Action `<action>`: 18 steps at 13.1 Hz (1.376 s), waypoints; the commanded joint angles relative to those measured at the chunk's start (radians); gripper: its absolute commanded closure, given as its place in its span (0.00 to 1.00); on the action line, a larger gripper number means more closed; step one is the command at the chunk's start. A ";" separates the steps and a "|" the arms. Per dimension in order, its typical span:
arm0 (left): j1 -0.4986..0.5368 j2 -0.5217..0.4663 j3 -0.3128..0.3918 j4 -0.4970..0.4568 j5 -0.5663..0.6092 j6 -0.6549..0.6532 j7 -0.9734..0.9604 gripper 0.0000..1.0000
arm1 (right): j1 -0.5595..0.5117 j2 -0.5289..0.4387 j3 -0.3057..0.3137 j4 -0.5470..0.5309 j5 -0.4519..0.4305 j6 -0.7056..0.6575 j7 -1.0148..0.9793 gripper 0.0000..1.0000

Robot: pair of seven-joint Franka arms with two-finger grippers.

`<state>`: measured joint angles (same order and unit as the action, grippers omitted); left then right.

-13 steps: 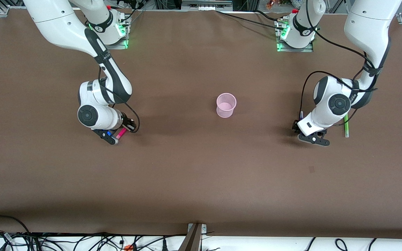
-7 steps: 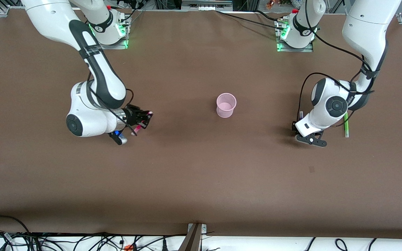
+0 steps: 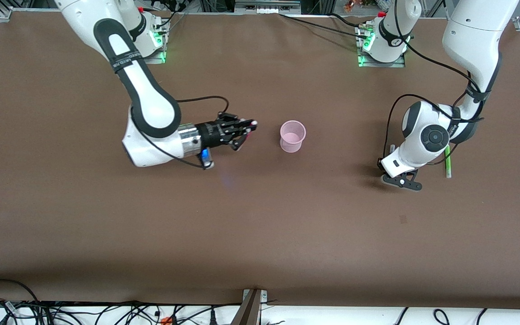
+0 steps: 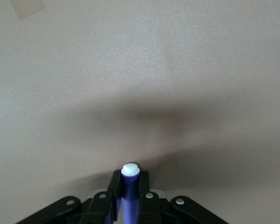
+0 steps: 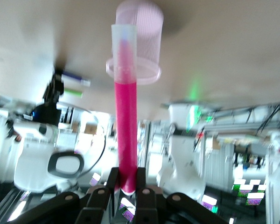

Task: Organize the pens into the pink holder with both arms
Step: 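Carry the pink pen over the cup while the left gripper lifts the blue pen, then open the right gripper to drop the pink pen into the cup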

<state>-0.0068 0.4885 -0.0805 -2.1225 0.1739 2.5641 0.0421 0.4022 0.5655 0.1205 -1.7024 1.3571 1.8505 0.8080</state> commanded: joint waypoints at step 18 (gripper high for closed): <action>0.010 -0.044 -0.042 0.679 -0.284 -0.915 0.240 1.00 | 0.257 0.113 -0.071 0.173 0.037 0.233 -0.159 0.00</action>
<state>-0.0031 0.4575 -0.1232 -1.4823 -0.0447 1.6834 0.1769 0.6623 0.7198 0.0718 -1.5542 1.5188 2.0830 0.6342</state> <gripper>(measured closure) 0.815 0.238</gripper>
